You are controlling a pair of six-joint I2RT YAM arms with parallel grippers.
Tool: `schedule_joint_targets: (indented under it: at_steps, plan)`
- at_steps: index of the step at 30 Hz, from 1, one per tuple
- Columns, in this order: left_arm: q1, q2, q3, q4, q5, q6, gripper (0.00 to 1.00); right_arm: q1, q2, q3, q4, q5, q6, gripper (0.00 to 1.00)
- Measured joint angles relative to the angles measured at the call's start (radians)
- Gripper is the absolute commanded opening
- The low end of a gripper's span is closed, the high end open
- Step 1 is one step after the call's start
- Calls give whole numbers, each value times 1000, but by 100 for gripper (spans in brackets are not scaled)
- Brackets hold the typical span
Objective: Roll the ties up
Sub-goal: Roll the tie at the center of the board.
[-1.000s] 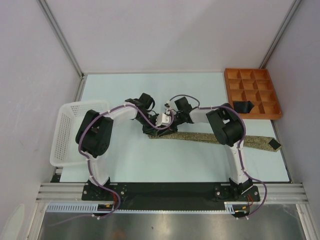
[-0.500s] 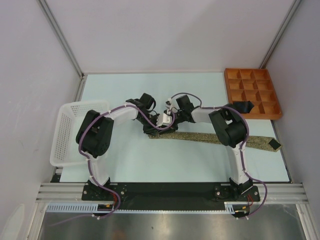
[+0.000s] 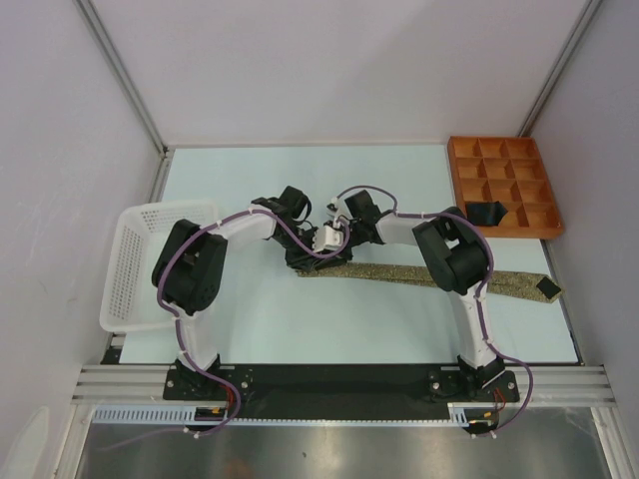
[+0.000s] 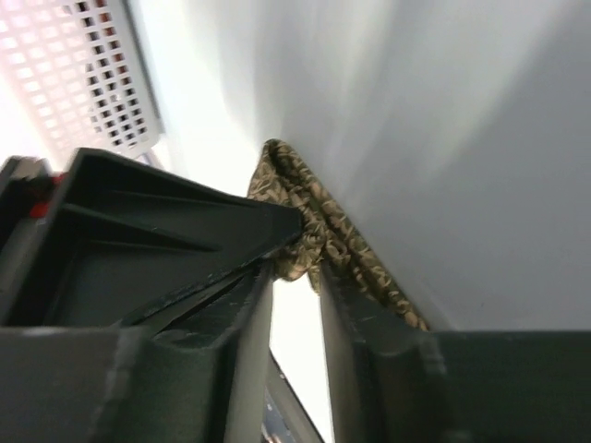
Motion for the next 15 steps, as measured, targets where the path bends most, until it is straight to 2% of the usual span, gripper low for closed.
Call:
schedule_joint_targets:
  at_steps: [1,2,3,4,6,10,15]
  plan:
    - [0,0,0,2,2,-5,40,3,2,6,-12,11,-7,22]
    - [0,0,0,5,4,-7,47,5,7,14,-24,22,-13,19]
    - [0,0,0,6,8,-9,50,9,12,20,-32,25,-18,12]
    - [3,0,-2,6,11,-11,54,10,16,27,-44,29,-26,9]
    - [14,0,-5,10,24,-12,66,11,20,36,-66,40,-39,2]
    - [60,-13,-21,11,34,27,78,11,23,45,-87,46,-60,0]
    - [98,-60,-85,-5,8,103,81,8,25,49,-92,39,-77,0]
